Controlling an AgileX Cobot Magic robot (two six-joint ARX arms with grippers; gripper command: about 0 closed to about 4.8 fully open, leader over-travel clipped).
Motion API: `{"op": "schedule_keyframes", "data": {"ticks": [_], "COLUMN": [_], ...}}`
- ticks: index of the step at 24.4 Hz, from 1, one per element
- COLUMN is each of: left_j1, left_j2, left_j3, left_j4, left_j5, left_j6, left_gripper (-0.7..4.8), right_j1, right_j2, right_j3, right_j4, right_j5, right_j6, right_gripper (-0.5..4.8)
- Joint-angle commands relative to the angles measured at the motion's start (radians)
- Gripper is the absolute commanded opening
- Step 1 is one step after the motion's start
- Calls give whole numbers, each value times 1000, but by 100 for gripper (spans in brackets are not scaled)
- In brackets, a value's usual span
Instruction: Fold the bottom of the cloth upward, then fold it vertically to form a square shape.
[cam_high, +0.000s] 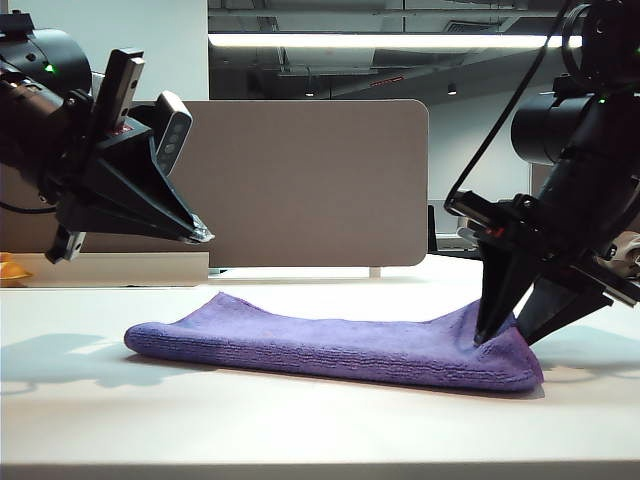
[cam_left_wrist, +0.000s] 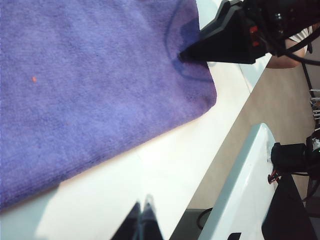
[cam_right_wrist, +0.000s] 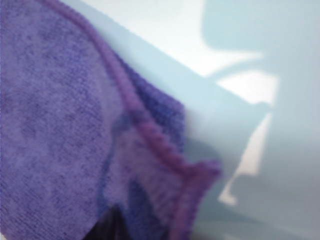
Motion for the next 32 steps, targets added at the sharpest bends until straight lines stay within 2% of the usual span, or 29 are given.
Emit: {"op": "schedule_keyframes", "data": {"ticks": [1,3,4,8,16,18,26,30,32], "left_j1": [0,0,0,0,0,0,0,0,2], "left_j2": [-3,-3,-3,-3,-3,-3,-1,2,23], "left_j3": [-1,-1,-1,-1,-1,-1,-1,-1,-1], "left_j4": [-1,-5,-4,-4,6,26,95,126,161], "left_j5": [2,2,1,-14,-143,-179,-186,-294,-293], "left_j6": [6,12,13,12,12,12,12,12,8], "left_gripper": [-6,-6,-6,-6,-6,-6,-6,-6,-6], "right_j1": [3,3,3,3,3,3,28,55,71], "right_j2": [3,3,2,-9,-56,-71,-74,-74,-74], "right_j3": [-5,-4,-3,-2,-2,-1,6,47,76], "right_j4": [-19,-24,-26,-39,-58,-61,-61,-61,-64], "right_j5": [8,-13,-23,-21,-35,-60,-104,-105,-97], "right_j6": [-11,-15,-16,-23,-26,-19,9,29,36], "right_gripper": [83,73,44,38,38,38,38,38,30]}}
